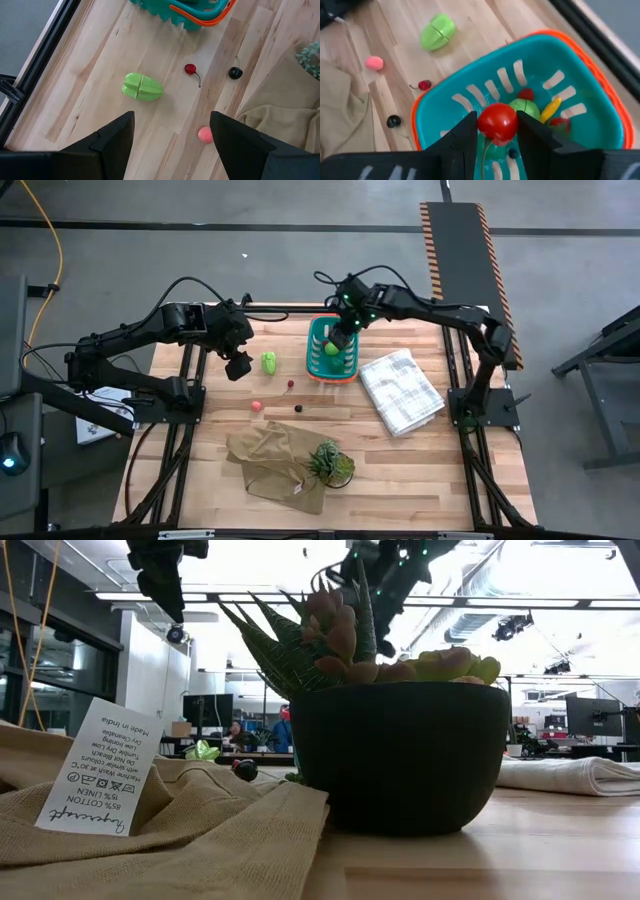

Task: Pick and placing Produce into tupperware
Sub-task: Put the red cherry into the green basket

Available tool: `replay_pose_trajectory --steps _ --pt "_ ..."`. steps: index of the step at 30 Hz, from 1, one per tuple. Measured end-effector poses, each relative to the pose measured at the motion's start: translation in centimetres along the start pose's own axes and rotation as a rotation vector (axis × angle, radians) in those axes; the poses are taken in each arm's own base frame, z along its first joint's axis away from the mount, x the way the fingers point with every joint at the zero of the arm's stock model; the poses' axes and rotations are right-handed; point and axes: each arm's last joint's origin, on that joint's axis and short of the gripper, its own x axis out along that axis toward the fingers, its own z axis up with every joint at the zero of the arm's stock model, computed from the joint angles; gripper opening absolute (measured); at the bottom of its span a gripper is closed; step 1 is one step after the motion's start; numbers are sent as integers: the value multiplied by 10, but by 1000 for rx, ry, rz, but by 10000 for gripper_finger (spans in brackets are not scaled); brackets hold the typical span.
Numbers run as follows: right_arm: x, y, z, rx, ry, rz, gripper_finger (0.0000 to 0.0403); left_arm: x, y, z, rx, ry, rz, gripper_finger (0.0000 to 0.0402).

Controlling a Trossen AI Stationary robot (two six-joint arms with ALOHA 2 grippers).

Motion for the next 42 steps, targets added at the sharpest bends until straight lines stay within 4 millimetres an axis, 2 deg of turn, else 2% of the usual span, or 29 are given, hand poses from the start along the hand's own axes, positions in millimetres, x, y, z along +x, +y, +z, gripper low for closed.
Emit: replay_pose_trajectory --steps 6,25,31,42 --pt "20 -12 -2 52 55 4 103 0 0 0 0 0 0 248" --pt "71 -22 -13 79 174 38 103 0 0 0 0 0 0 248" --pt "79 -16 -15 52 175 37 103 0 0 0 0 0 0 248" --pt "84 -5 -20 -109 195 2 103 0 0 0 0 0 0 248"
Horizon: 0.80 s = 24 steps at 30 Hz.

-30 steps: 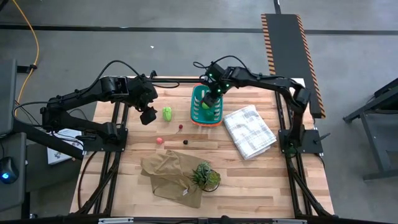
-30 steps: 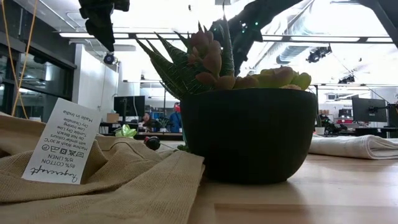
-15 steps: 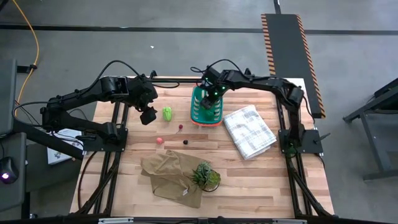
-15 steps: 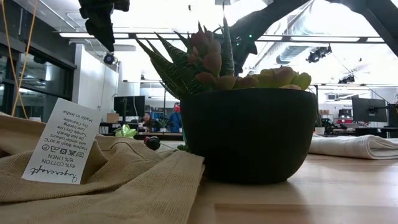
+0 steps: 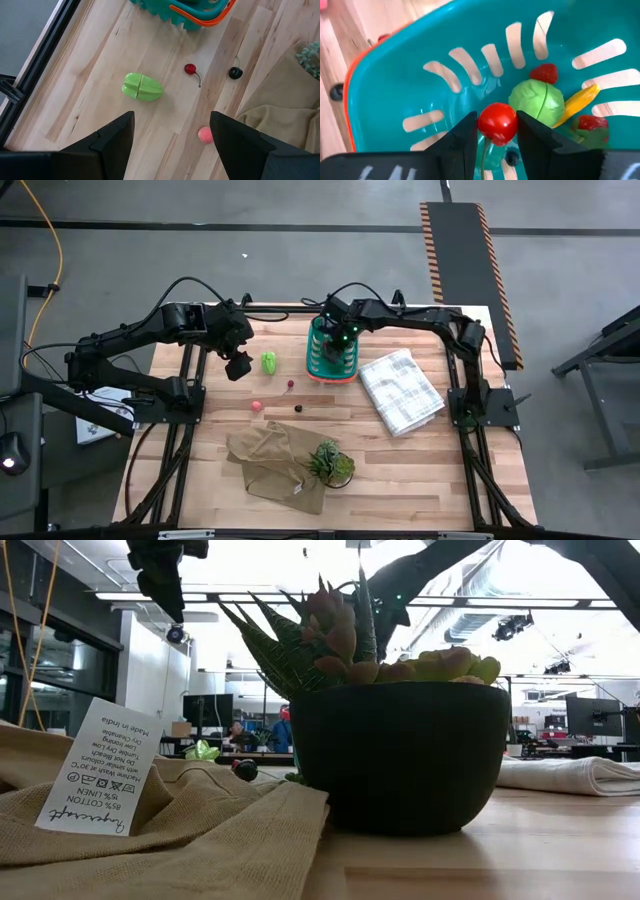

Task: Pick and placing Produce into tupperware
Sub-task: Put the red cherry into the green basket

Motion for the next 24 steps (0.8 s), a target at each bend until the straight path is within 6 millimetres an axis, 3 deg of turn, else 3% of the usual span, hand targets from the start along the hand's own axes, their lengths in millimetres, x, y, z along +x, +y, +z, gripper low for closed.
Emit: replay_pose_trajectory --steps 12,24 --pt "4 13 0 -256 0 -11 103 0 0 0 0 0 0 248" --pt "4 18 -1 -316 6 -61 103 0 0 0 0 0 0 248"
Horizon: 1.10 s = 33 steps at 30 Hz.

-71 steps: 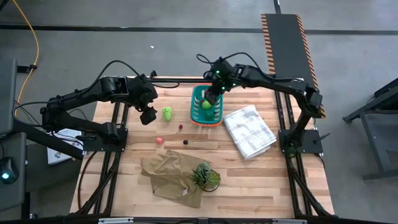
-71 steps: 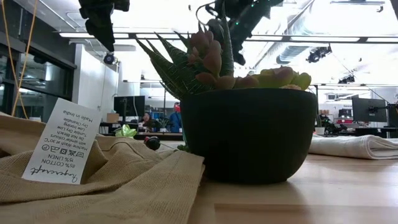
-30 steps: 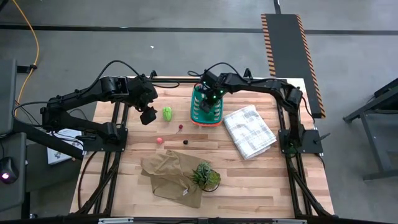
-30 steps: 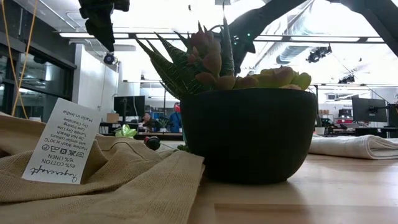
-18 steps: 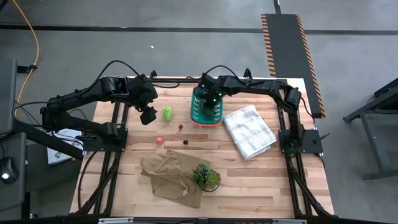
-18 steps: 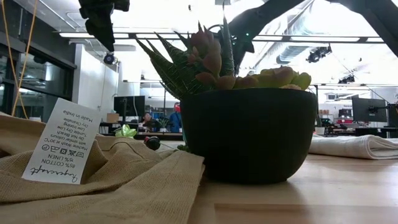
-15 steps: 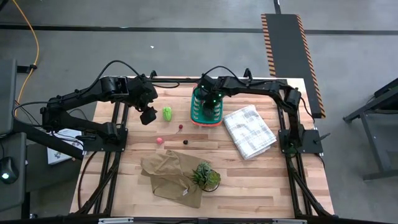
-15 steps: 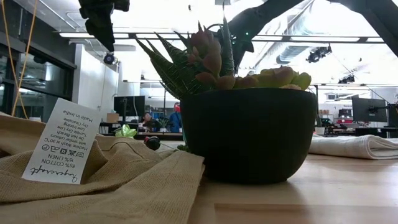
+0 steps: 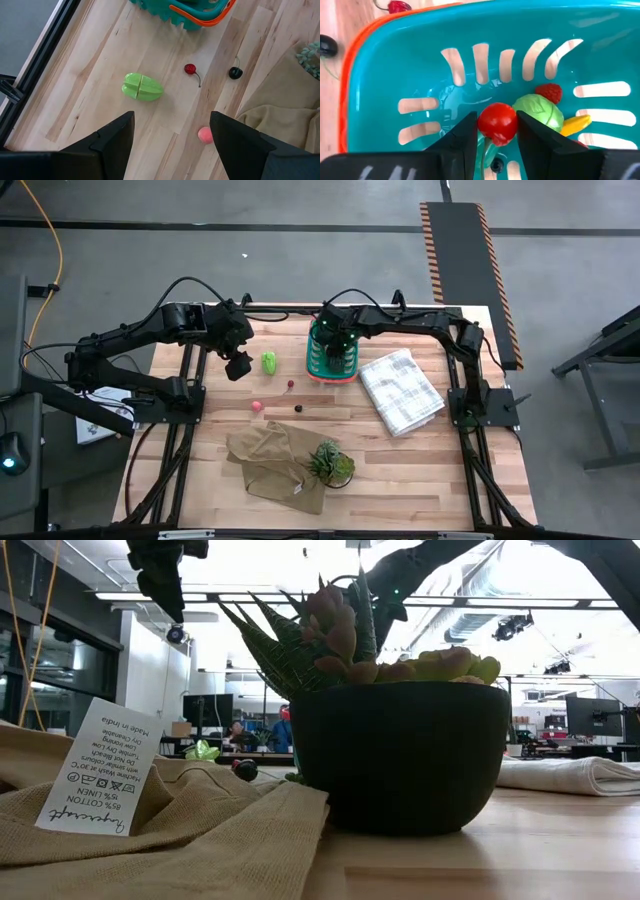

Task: Pick and placing Produce into tupperware
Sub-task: Put the red cherry into the green basket, then put the pink peach into the green basket

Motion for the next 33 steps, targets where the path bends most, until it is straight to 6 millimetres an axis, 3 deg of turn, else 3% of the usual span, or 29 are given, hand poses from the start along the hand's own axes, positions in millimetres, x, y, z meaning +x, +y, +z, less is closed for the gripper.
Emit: replay_pose_trajectory --steps 13,23,29,33 --pt "0 -1 -1 11 10 -16 141 0 0 0 0 0 0 248" --pt "-3 -2 0 85 -12 9 144 0 0 0 0 0 0 248" --pt "-27 -12 5 187 -119 88 144 0 0 0 0 0 0 248" --pt "-60 -20 7 250 -221 133 144 0 0 0 0 1 0 248"
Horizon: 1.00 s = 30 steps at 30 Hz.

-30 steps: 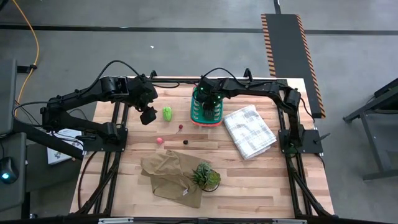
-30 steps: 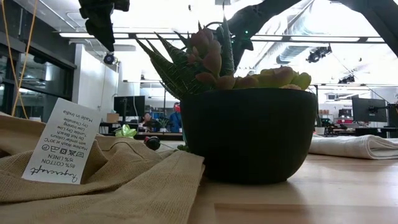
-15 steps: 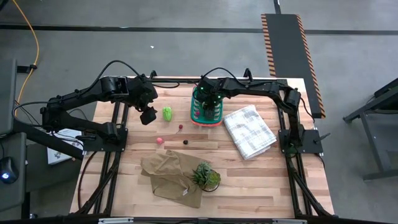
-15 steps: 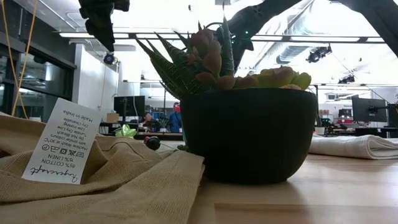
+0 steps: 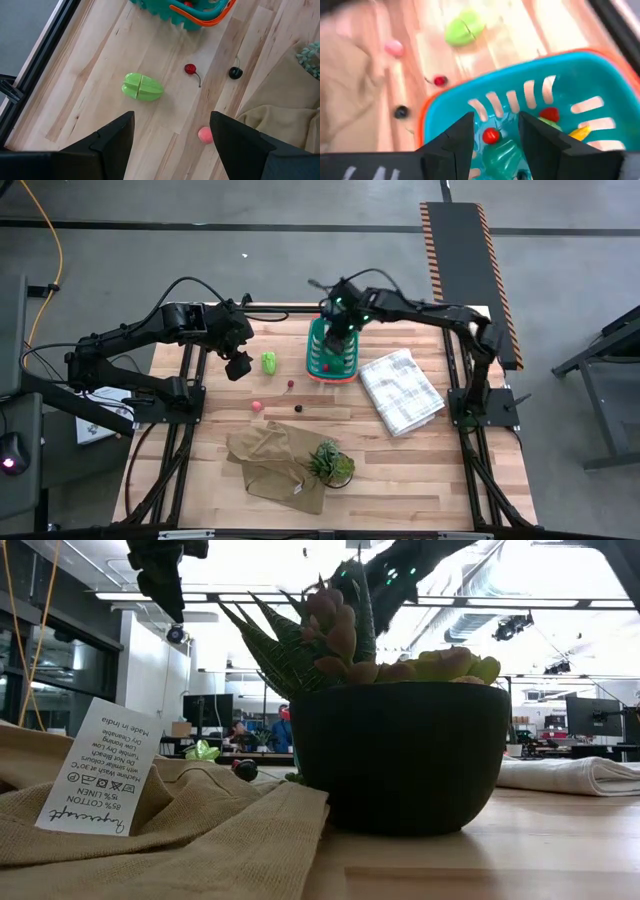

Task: Pick and placing Produce into tupperware
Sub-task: Put the pink peach into the green basket

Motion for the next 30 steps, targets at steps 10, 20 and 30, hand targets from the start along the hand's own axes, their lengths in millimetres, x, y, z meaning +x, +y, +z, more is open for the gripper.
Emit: replay_pose_trajectory --steps 10,20,30 --pt "-92 18 4 69 -195 -44 115 0 0 0 0 -1 0 248" --pt "-152 77 -39 17 -633 46 81 0 0 0 0 -1 0 248" --pt "-158 116 -119 47 -898 437 79 0 0 0 0 0 0 248"
